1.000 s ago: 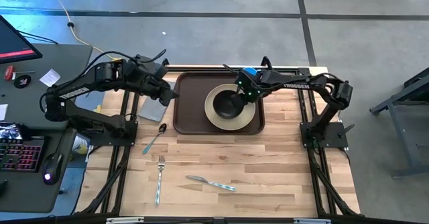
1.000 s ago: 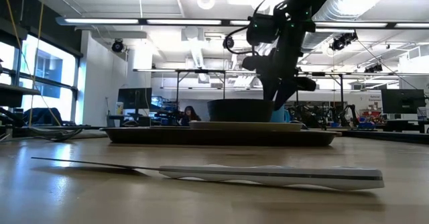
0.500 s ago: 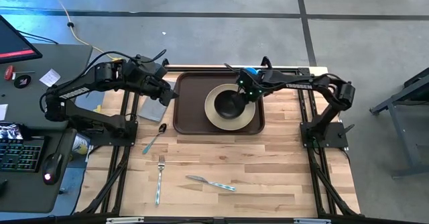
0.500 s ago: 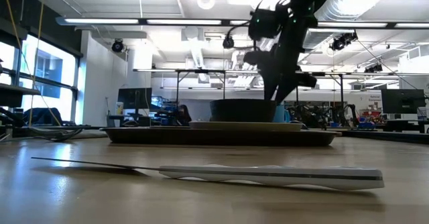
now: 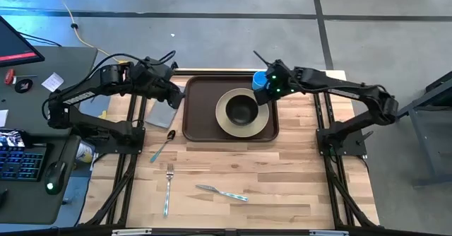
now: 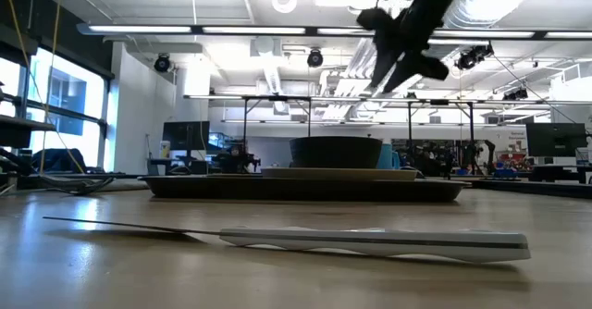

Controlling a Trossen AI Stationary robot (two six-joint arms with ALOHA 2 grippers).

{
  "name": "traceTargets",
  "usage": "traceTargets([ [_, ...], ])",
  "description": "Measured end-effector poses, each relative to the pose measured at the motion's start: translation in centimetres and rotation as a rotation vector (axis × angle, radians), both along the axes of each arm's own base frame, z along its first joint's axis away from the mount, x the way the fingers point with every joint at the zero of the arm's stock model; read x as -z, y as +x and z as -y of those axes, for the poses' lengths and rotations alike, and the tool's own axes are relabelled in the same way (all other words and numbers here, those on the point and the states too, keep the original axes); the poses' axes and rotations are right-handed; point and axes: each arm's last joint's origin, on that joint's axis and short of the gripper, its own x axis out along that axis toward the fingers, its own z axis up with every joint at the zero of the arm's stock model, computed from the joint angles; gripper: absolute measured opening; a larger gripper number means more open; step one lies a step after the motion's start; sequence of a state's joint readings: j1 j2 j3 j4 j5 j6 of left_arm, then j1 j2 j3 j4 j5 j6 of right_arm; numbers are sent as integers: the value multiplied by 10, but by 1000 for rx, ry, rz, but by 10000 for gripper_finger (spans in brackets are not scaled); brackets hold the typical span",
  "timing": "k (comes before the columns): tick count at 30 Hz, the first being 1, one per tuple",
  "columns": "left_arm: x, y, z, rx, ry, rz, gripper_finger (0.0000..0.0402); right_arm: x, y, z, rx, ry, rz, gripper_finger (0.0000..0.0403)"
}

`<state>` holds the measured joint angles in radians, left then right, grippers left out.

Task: Set up tray
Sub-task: Put the gray napkin on the brown tray to the left of the white plate

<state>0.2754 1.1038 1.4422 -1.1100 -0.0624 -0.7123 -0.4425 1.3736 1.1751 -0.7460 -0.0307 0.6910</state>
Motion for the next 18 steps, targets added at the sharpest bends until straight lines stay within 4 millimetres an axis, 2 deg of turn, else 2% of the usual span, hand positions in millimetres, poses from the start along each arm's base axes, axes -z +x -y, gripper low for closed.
traceTargets([
  [11, 19, -27, -35, -281, -80, -260, 58, -40, -34, -35, -95, -61, 110, 119],
  [15, 26, -27, -57, -332, -84, -324, 58, -51, -43, -46, -130, -74, 157, 119],
  [18, 35, -20, -74, -336, -111, -372, 58, -57, -49, -54, -170, -81, 186, 119],
])
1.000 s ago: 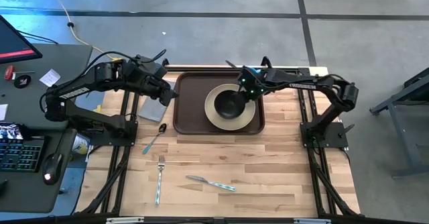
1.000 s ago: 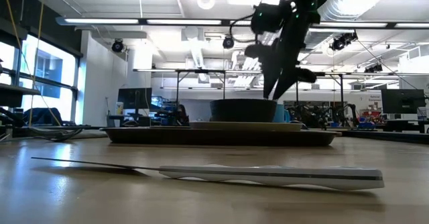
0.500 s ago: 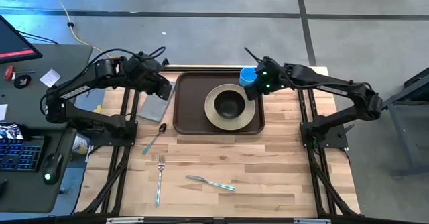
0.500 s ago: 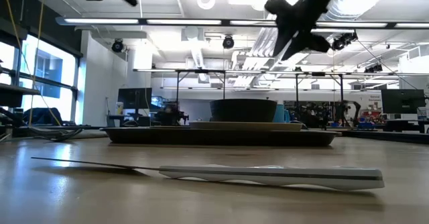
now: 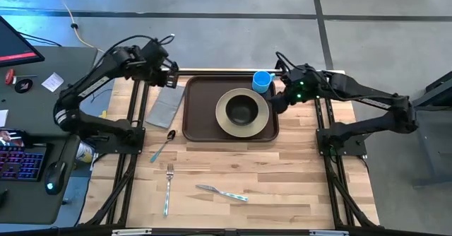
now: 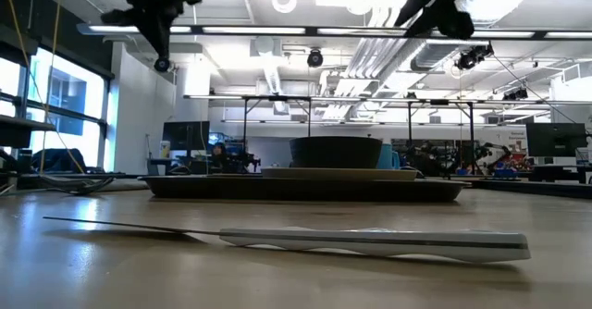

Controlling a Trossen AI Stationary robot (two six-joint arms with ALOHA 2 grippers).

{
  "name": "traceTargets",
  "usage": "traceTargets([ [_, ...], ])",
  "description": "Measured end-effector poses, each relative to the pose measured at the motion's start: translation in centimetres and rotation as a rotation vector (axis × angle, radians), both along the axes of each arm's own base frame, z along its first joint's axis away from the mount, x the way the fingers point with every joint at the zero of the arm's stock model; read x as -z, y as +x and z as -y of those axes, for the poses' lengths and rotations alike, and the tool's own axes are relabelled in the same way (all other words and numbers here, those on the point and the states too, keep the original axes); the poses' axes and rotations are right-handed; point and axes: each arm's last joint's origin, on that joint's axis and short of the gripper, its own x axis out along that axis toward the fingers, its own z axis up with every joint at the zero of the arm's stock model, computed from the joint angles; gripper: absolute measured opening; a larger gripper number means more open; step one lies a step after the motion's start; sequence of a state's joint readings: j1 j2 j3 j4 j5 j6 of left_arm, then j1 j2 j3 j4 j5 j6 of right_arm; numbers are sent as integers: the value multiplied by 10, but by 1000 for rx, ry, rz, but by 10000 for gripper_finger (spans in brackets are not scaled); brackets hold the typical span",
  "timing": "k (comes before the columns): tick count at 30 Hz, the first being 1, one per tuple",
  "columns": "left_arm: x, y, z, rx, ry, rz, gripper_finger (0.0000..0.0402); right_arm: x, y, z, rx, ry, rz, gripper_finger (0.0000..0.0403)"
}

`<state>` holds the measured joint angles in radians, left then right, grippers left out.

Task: Set up tray
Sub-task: Put the gray napkin on the brown tray to the left of the white plate

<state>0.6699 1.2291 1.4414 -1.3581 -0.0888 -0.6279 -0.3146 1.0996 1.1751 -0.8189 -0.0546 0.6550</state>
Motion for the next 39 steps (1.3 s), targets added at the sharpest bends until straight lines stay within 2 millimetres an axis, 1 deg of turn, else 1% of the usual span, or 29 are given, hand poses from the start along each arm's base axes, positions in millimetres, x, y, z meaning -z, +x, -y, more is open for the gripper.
traceTargets([
  [3, 11, 11, -14, 56, -15, -52, 58, -4, -9, -8, -52, 4, 5, 119],
  [7, 26, 30, -29, 242, -3, -139, 58, -7, -21, -17, -135, -3, -12, 119],
  [9, 34, 36, -32, 331, -35, -177, 58, -8, -28, -20, -176, -11, -20, 119],
  [11, 43, 41, -37, 367, -88, -188, 58, -9, -34, -23, -190, -21, -40, 119],
  [15, 60, 45, -58, 450, -174, -178, 58, -11, -43, -24, -151, -54, -46, 119],
  [18, 79, 45, -78, 515, -220, -228, 58, -13, -45, -23, -111, -94, -48, 119],
  [20, 88, 46, -87, 558, -237, -247, 58, -13, -45, -22, -83, -109, -53, 119],
  [24, 109, 45, -110, 548, -252, -280, 58, -13, -41, -18, -22, -163, -61, 119],
  [26, 118, 45, -120, 534, -257, -282, 65, -12, -39, -16, 14, -192, -70, 119],
  [29, 132, 44, -132, 546, -282, -295, 98, -12, -36, -14, 65, -212, -76, 119],
  [32, 146, 45, -141, 542, -305, -301, 152, -11, -32, -13, 74, -220, -74, 119],
  [36, 157, 50, -148, 519, -303, -292, 228, -9, -28, -12, 82, -208, -81, 119],
  [39, 162, 53, -152, 476, -289, -277, 271, -7, -25, -11, 82, -204, -89, 119],
])
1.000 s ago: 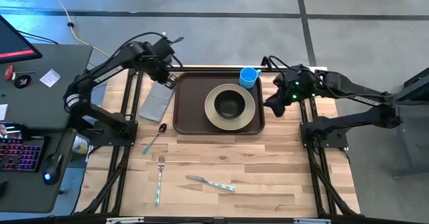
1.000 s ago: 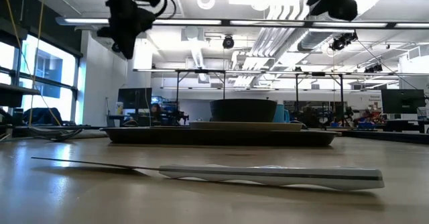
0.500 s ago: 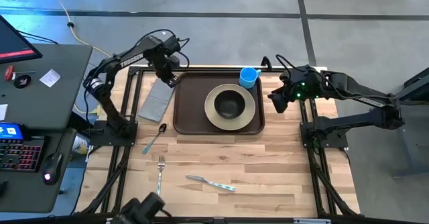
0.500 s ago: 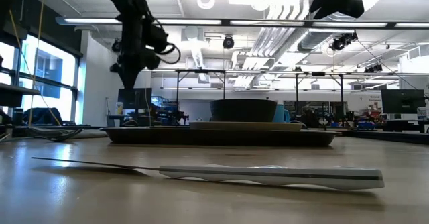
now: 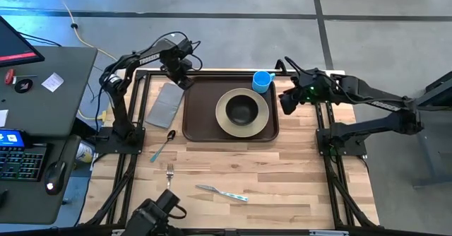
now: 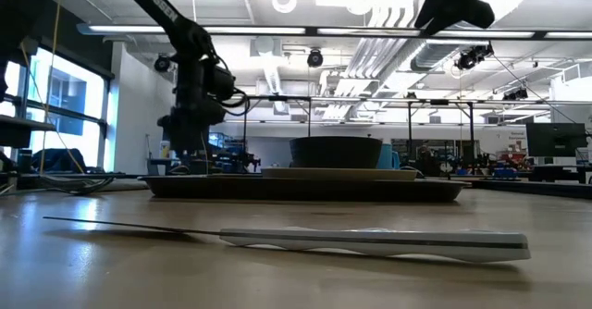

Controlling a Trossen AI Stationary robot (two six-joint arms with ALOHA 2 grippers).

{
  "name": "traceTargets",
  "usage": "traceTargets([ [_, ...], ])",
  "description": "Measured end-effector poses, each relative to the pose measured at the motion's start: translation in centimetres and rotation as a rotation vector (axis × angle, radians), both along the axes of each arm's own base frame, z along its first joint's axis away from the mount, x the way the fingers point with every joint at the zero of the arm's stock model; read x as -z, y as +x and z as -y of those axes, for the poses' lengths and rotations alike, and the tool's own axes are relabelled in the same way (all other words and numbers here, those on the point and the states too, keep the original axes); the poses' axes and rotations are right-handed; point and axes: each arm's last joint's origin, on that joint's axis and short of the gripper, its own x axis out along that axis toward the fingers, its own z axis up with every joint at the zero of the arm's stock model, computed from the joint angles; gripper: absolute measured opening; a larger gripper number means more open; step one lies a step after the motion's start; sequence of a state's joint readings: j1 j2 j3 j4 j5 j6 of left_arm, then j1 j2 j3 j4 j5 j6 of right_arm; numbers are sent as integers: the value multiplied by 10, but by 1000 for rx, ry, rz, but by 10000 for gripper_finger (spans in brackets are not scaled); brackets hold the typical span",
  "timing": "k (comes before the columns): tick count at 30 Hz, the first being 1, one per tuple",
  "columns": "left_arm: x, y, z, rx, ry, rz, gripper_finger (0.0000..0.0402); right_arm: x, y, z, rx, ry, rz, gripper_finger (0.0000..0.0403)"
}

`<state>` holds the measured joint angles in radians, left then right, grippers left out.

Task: Set up tray
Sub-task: Put the gray napkin on the brown tray to the left of the white plate

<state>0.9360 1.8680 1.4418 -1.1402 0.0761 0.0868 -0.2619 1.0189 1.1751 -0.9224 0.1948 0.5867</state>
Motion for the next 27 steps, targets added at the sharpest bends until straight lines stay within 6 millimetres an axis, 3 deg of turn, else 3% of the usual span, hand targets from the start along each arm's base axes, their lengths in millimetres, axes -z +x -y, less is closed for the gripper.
traceTargets([
  [3, 5, 2, -3, -17, 5, -13, 296, 2, 2, 1, 8, 12, -4, 119],
  [7, 13, 3, -6, -14, 19, -55, 299, 2, 2, 1, 9, 13, -4, 119],
  [20, 22, 6, -12, 140, 64, -76, 219, 2, 2, 0, 18, 34, 6, 119],
  [27, 40, 6, -14, 207, 49, -120, 205, 2, 2, 0, 16, 46, 10, 119],
])
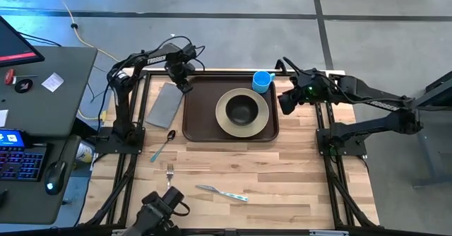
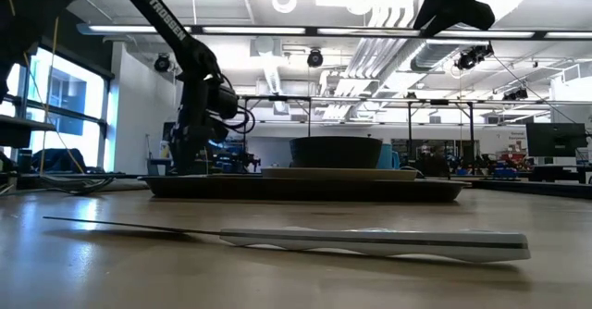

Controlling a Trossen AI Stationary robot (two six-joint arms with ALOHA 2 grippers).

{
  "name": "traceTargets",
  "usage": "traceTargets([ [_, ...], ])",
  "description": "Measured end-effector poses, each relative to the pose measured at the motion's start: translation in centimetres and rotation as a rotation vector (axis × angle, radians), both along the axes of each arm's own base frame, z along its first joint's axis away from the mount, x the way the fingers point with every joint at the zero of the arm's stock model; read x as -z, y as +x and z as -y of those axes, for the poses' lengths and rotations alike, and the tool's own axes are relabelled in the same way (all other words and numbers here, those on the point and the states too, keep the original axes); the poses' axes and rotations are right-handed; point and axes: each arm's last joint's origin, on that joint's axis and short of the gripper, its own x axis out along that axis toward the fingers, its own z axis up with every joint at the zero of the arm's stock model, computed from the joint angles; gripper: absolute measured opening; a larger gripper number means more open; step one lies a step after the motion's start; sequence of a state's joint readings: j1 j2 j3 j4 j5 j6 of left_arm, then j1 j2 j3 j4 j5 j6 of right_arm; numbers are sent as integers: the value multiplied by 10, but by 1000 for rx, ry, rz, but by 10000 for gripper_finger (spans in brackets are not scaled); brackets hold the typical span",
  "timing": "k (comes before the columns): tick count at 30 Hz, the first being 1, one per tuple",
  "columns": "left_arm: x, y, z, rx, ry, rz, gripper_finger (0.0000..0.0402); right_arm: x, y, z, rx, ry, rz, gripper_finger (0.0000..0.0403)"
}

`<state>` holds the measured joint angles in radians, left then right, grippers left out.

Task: Set up tray
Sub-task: Put the gray napkin on the brown tray to the left of the white plate

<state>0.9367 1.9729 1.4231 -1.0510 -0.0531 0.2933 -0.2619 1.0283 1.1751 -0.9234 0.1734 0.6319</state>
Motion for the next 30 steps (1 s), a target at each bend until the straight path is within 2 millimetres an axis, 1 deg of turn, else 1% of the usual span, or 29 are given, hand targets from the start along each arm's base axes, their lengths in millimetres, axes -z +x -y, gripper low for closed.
traceTargets([
  [3, 3, 2, -4, -18, 51, -12, 206, 0, 0, 0, 0, 0, 0, 119],
  [7, 3, 4, -6, -29, 66, 17, 204, 0, 0, 0, 5, 6, 2, 119],
  [12, 7, 3, -5, 12, 33, 8, 195, 0, 0, 0, 13, 18, 8, 119],
  [18, 15, 0, 0, 45, -47, -54, 184, 0, 0, 0, 16, 20, 10, 119],
  [25, 15, -1, -4, 56, -18, -52, 168, 0, 0, 1, 26, 15, 8, 119],
  [30, 19, -3, -1, 61, -34, -60, 163, 0, -1, 3, 41, 33, 16, 119],
])
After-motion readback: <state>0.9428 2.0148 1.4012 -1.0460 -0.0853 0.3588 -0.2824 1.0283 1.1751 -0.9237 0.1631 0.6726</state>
